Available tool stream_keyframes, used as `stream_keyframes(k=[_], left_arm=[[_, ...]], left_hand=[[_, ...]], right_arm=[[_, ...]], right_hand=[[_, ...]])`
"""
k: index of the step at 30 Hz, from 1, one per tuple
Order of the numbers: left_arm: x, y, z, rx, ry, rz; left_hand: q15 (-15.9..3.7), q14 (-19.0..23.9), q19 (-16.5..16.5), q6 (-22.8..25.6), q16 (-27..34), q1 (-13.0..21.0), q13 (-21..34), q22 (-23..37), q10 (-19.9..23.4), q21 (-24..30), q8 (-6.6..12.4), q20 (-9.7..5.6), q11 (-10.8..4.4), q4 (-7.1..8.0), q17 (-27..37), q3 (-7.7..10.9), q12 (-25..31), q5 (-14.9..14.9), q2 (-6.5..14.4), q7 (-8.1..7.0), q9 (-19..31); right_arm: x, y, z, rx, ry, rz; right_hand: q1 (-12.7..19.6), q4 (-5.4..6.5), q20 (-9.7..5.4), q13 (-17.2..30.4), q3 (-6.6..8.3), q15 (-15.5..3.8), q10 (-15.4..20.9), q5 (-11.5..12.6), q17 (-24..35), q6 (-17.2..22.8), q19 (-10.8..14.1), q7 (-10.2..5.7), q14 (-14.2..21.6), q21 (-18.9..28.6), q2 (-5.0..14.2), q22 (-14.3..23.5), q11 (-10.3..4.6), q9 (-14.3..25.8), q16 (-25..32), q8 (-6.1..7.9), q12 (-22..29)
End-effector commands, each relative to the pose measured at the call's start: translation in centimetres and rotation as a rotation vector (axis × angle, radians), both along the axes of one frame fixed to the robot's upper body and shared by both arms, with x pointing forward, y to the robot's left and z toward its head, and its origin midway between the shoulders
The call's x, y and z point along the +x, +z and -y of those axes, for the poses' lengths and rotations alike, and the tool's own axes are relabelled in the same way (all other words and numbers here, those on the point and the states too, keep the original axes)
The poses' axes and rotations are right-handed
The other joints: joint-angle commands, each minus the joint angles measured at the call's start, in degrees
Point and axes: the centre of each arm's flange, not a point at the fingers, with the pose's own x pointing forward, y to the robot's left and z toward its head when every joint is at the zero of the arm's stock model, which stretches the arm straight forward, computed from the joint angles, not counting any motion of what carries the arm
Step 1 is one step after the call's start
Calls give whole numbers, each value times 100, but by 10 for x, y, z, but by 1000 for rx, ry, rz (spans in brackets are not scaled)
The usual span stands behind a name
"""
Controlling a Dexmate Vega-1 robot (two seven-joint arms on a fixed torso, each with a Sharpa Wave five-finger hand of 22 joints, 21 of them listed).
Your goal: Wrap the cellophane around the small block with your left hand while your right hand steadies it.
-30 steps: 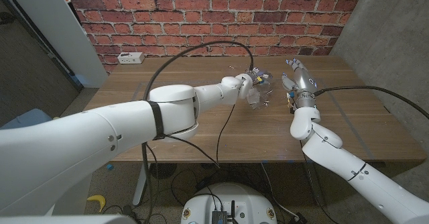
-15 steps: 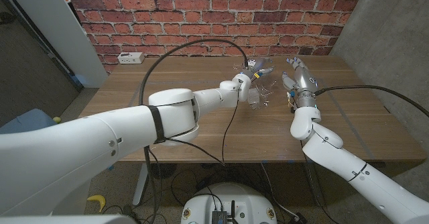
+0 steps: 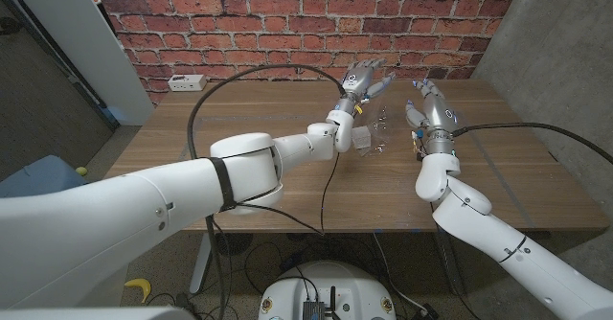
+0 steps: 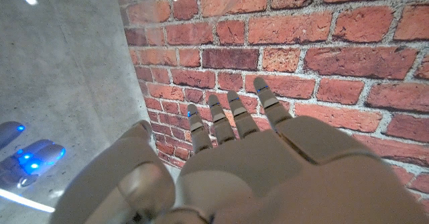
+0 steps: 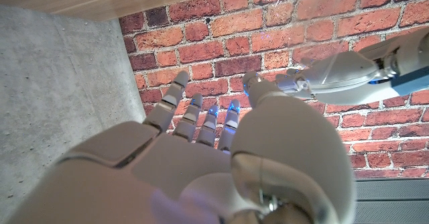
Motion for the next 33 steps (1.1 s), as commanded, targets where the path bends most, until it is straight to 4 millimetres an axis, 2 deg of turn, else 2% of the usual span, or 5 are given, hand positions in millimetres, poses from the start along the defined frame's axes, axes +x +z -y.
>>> stream_keyframes(k=[1, 5, 13, 22, 33], left_arm=[[-25, -20, -26, -90, -40, 228], [-29, -20, -33, -113, -6, 264], [-34, -8, -46, -139, 59, 327], [-6, -10, -47, -7, 155, 256], [-27, -36, -44, -148, 130, 247]], left_hand=[[-85, 217, 160, 218, 76, 141, 14, 7, 142, 2, 106, 52, -48, -227, 1, 57, 70, 55, -87, 64, 10], [-91, 80, 237, -61, 5, 384, 18, 6, -60, -39, 3, 28, -66, -509, -2, 129, -5, 53, -160, -38, 15], [-200, -158, 274, -504, -4, 183, 12, 27, -375, -98, -53, -149, -18, -303, 11, 357, -61, 91, 539, -11, 25], [-157, 26, 382, -757, 66, -108, 23, 27, -491, -169, 18, 21, -183, -396, 14, -2, -7, 145, -65, -39, 27], [546, -548, -50, -1675, 41, -429, 46, 24, -1325, -578, 38, 424, 328, -428, 28, -334, 1, 189, -394, -40, 56]], right_arm=[[-9, 1, 1, 4, -13, 27], [-10, 1, 1, 1, -14, 27], [-12, 2, 0, -5, -16, 29], [-16, 2, 0, -8, -20, 41], [-17, 7, 2, -22, -21, 38]], right_hand=[[-26, -3, 8, 32, -39, -326, 42, -13, 10, 38, -12, 15, -6, 39, 22, 21, 0, 12, 24, 22, 16], [-31, -2, 6, 32, -42, -322, 50, -18, 12, 40, -14, 15, -6, 40, 21, 21, 2, 12, 28, 22, 18], [-31, -6, 9, 32, -45, -323, 53, -26, 15, 46, -2, 26, -6, 48, 19, 21, 4, 12, 34, 23, 18], [-37, -7, 10, 32, -52, -323, 70, -35, 18, 63, 2, 29, 8, 53, 17, 20, 16, 12, 46, 28, 22], [-58, 5, 0, 32, -63, -341, 115, -48, 27, 75, 17, 23, 35, 63, 21, 20, 24, 12, 70, 30, 35]])
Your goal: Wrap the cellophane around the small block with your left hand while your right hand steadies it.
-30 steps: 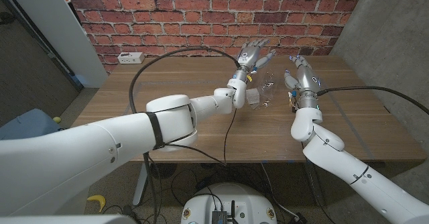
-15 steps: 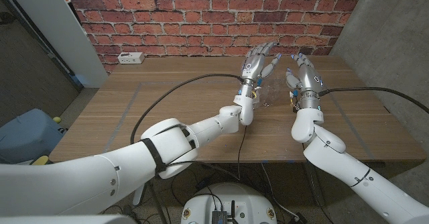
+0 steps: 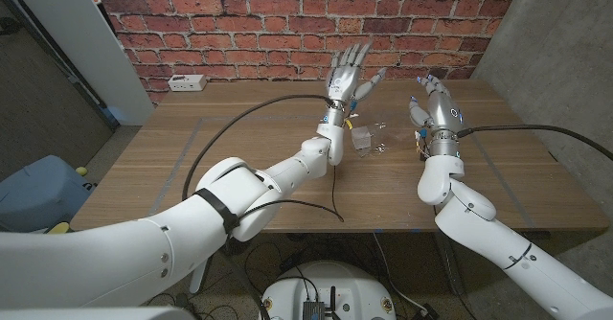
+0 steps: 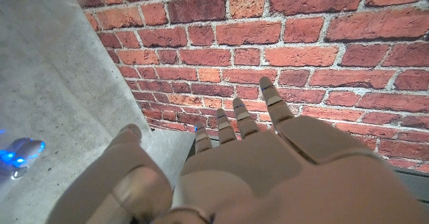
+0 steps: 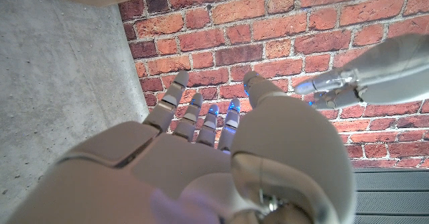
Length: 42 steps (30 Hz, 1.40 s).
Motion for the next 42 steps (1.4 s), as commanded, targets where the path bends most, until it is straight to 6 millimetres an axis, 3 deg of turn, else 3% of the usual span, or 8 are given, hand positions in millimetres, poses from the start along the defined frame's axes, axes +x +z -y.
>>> stream_keyframes(k=[1, 11, 18, 23, 26, 30, 35, 42], left_arm=[[-16, -19, -13, -75, -32, 32], [-48, -34, -31, -172, -72, 113], [-60, -47, -43, -230, -68, 77], [-64, -56, -49, -241, 0, -5], [-67, -59, -50, -237, 48, -67], [-67, -61, -51, -195, 76, -135], [-61, -57, -54, -135, 35, -277], [-53, -59, -55, -124, -3, -375]], left_hand=[[22, 139, 74, 147, 92, -29, 50, 37, 207, -16, 136, 9, 77, 25, 35, -30, 148, 6, 2, -8, 60], [71, 187, 332, 176, 74, 32, 119, 61, 105, 29, 162, 13, 131, -56, 48, 29, 151, -20, 132, -17, 92], [57, 457, 390, 201, 150, 60, 175, 80, 480, 16, 211, 18, 146, -125, 63, 59, 345, -77, 189, -16, 123], [-26, 775, 414, 675, 194, 442, 319, 119, 841, -14, 461, 24, 135, -487, 95, 293, 593, -110, 324, -17, 213], [-53, 826, 438, 709, 205, 503, 356, 134, 828, -4, 485, 25, 132, -551, 112, 328, 618, -92, 331, -20, 228], [-164, 1026, 590, 845, 260, 713, 577, 207, 1034, 76, 604, 25, 74, -817, 195, 427, 877, -31, 300, -20, 322], [-155, 1043, 628, 895, 248, 781, 639, 234, 1024, 102, 644, 27, 42, -922, 198, 446, 916, -34, 249, -16, 349], [-178, 1302, 678, 2272, 311, 639, 722, 303, 1801, 144, 1065, 29, 5, -1050, 123, 413, 1135, -182, 137, 3, 303]], right_arm=[[-1, 5, 1, -17, -1, 0], [3, 8, 1, -26, 9, -5], [-1, 8, 0, -28, 7, 3], [-4, 10, -2, -39, 10, 10], [-5, 10, -3, -38, 9, 11], [-7, 9, -4, -39, 9, 9], [-9, 8, -5, -35, 7, 16], [-12, 6, -5, -33, 2, 15]], right_hand=[[-37, 9, 3, 32, -13, -340, 40, -7, 28, 45, 18, -6, 35, 24, -1, 20, 10, 13, 36, 30, 38], [-56, 21, -2, 33, -21, -343, 36, -16, 35, 60, 20, -3, 32, 29, 2, 20, 13, 14, 44, 33, 33], [-56, 18, 1, 33, -22, -344, 41, -19, 37, 57, 30, 0, 44, 35, 2, 19, 11, 14, 54, 30, 32], [-61, 18, 4, 33, -25, -343, 42, -24, 40, 55, 37, 2, 51, 40, -1, 19, 21, 14, 62, 28, 31], [-67, 20, 3, 33, -28, -347, 47, -27, 42, 48, 32, -4, 51, 39, -1, 19, 19, 14, 65, 24, 32], [-77, 26, 3, 33, -33, -351, 50, -31, 44, 39, 35, 1, 49, 42, -2, 19, 20, 14, 68, 20, 31], [-92, 33, 11, 33, -41, -342, 56, -38, 48, 35, 34, -4, 55, 44, -4, 18, 24, 14, 76, 18, 32], [-101, 34, 12, 33, -46, -339, 57, -44, 50, 9, 35, -2, 54, 47, -7, 18, 31, 14, 81, 7, 30]])
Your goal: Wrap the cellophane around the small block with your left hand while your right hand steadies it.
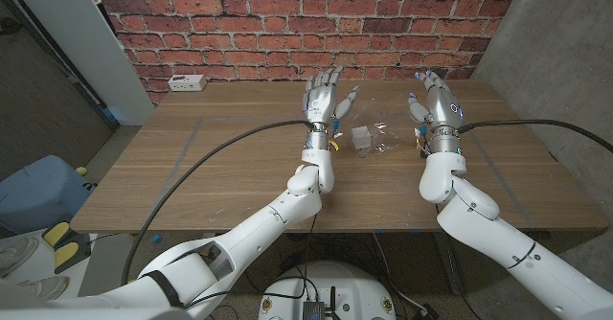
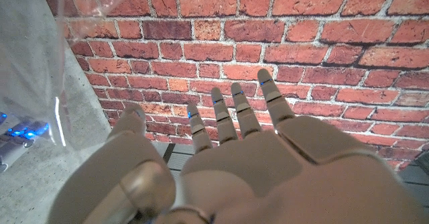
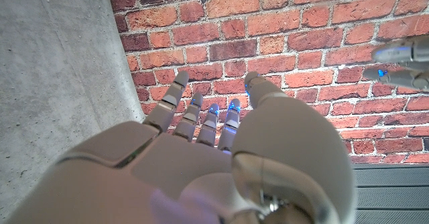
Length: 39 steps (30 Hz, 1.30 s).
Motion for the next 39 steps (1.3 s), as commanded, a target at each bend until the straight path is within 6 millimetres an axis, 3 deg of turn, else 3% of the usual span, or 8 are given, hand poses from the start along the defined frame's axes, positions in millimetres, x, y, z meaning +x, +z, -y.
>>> stream_keyframes(k=[1, 10, 15, 20, 23, 30, 35, 39], left_arm=[[8, -9, -3, 42, -64, -214], [24, -3, -1, 80, -84, -312], [35, 2, 3, 161, -90, -360], [48, 8, 11, 271, -126, -409], [56, 11, 14, 325, -159, -451], [70, 17, 24, 455, -210, -541], [75, 18, 31, 552, -211, -590], [78, 18, 35, 605, -207, -623]], left_hand=[[-45, 217, 75, 629, 70, -41, 35, 46, 370, 55, 173, 13, -20, -91, -26, 14, 94, -49, -86, 10, -44], [-178, 647, 283, 1662, 89, 102, -147, 84, 990, 158, 385, 9, -124, -234, -96, 95, 119, -69, -114, 287, -174], [-259, 790, 393, 1812, 81, 222, -228, 73, 1146, 198, 355, -10, -147, -282, -119, 157, 104, -61, -80, 354, -226], [-256, 720, 320, 1700, -71, 421, -374, -3, 1044, 142, 140, -552, -202, -332, -153, 229, -75, -83, -93, 355, -295], [-286, 668, 387, 1655, -123, 460, -425, -39, 1007, 151, 60, -705, -196, -316, -160, 254, -140, -92, -63, 423, -308], [-365, 421, 413, 1343, -234, 517, -561, -165, 839, 85, -245, -864, -173, -240, -172, 373, -353, -100, 175, 580, -331], [-285, -340, 71, 752, -314, 355, -687, -278, 286, -219, -737, -780, -122, -200, -170, 256, -779, -102, 36, 544, -337], [-252, -834, -236, 370, -316, 289, -703, -286, -113, -434, -898, -739, -121, -181, -167, 194, -975, -81, 1, 468, -331]], right_arm=[[-5, -3, -2, 0, -6, 3], [-3, -1, -2, -1, -13, -2], [-1, 1, -2, 1, -19, 0], [2, 2, -1, 7, -23, -4], [4, 2, 0, 10, -26, -8], [7, 3, 1, 12, -28, -12], [9, 4, 2, 6, -26, -14], [11, 4, 3, 9, -28, -13]], right_hand=[[-56, 10, 18, 33, -22, -336, 38, -16, 25, 10, 33, -1, 54, 47, -6, 18, 8, 14, 39, 8, 30], [-66, 12, 15, 33, -27, -337, 37, -23, 29, -2, 31, -7, 49, 49, -5, 17, 7, 14, 44, 4, 27], [-70, 13, 13, 33, -28, -336, 38, -26, 31, -8, 29, -6, 48, 50, -3, 17, 4, 14, 48, 2, 26], [-73, 12, 13, 33, -29, -341, 39, -28, 32, -7, 27, -12, 45, 51, -3, 17, 6, 15, 50, 3, 25], [-74, 11, 14, 33, -30, -340, 38, -30, 32, -10, 27, -11, 44, 52, -3, 17, 5, 15, 51, 3, 24], [-80, 9, 17, 34, -33, -335, 40, -34, 33, -10, 26, -5, 44, 54, -6, 16, 10, 15, 56, 4, 24], [-85, 10, 19, 34, -35, -330, 36, -37, 35, -9, 23, -4, 46, 54, -6, 16, 8, 15, 59, 5, 21], [-90, 12, 20, 34, -37, -335, 42, -39, 36, -8, 22, -5, 39, 55, -5, 16, 9, 15, 59, 6, 23]])
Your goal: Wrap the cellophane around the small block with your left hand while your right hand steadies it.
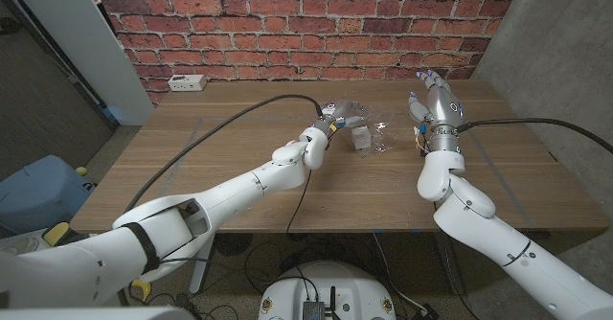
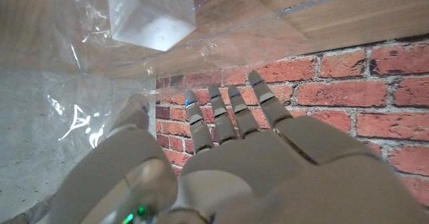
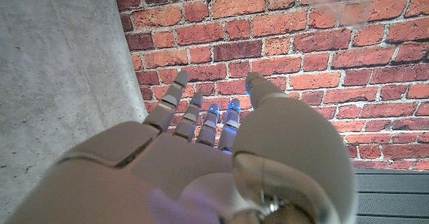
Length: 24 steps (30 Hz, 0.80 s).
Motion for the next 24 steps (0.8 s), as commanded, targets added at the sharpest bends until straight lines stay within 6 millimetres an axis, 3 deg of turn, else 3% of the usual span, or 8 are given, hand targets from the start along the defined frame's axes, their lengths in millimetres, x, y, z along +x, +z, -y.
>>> stream_keyframes(k=[1, 4, 7, 16, 19, 23, 24], left_arm=[[16, -6, 24, 260, -94, -200], [17, -7, 28, 310, -86, -217], [18, -10, 33, 362, -75, -229], [21, -25, 44, 465, -30, -225], [21, -29, 46, 494, -12, -204], [19, -31, 48, 508, 6, -167], [18, -32, 48, 506, 14, -156]], left_hand=[[68, -507, -288, -400, -28, -107, -1, 3, -441, -205, -129, 43, 52, 21, 21, -89, -189, 13, -15, -57, 22], [119, -789, -448, -756, -27, -128, -5, 6, -833, -311, -159, 119, -9, 26, 21, -119, -265, 25, -3, -130, 17], [149, -988, -456, -1064, -21, -136, -8, 8, -1078, -336, -181, 169, 38, 19, 23, -149, -266, 34, -14, -195, 10], [176, -1233, -240, -2199, 20, -103, -24, 4, -1809, -314, -209, 256, -78, -10, 25, -283, -269, 120, -137, -363, -5], [162, -1126, 63, -2284, 61, -26, -28, 4, -1832, -222, -150, 222, -66, -4, 23, -250, -224, 155, -26, -345, -4], [-22, -475, 911, -2255, 135, 542, -39, -6, -1509, -38, -55, 27, -69, -149, 14, -76, -89, 177, 228, -292, -8], [-113, -276, 1117, -2176, 136, 840, -41, -6, -1339, -9, -34, -50, -53, -190, 12, 40, -53, 149, 384, -226, -5]], right_arm=[[7, 2, 3, 3, -4, -4], [9, 2, 3, 0, 1, -4], [10, 2, 3, 4, 1, -4], [13, 4, 4, 6, 17, -2], [15, 4, 4, 8, 18, -2], [16, 5, 3, 3, 23, -4], [16, 5, 3, 2, 25, -3]], right_hand=[[-39, -11, 17, 34, -14, -339, 42, -2, 7, -6, 19, -7, 38, 22, 2, 16, 7, 15, 37, 6, 22], [-44, -9, 25, 34, -16, -336, 45, -4, 8, -7, 20, -4, 38, 23, 1, 16, 8, 15, 39, 6, 23], [-48, -8, 26, 34, -18, -336, 55, -6, 9, -2, 23, -1, 50, 26, 2, 16, 18, 15, 46, 9, 26], [-93, 15, 46, 34, -42, -314, 83, -19, 15, 23, 33, 13, 62, 34, -10, 15, 39, 15, 59, 19, 35], [-108, 24, 43, 34, -47, -313, 83, -22, 17, 23, 35, 14, 64, 35, -8, 15, 37, 15, 63, 19, 34], [-131, 39, 41, 34, -55, -315, 88, -28, 21, 25, 42, 16, 61, 39, -5, 15, 39, 15, 66, 19, 35], [-135, 41, 40, 34, -56, -313, 87, -28, 22, 25, 42, 15, 62, 40, -5, 15, 41, 15, 68, 19, 34]])
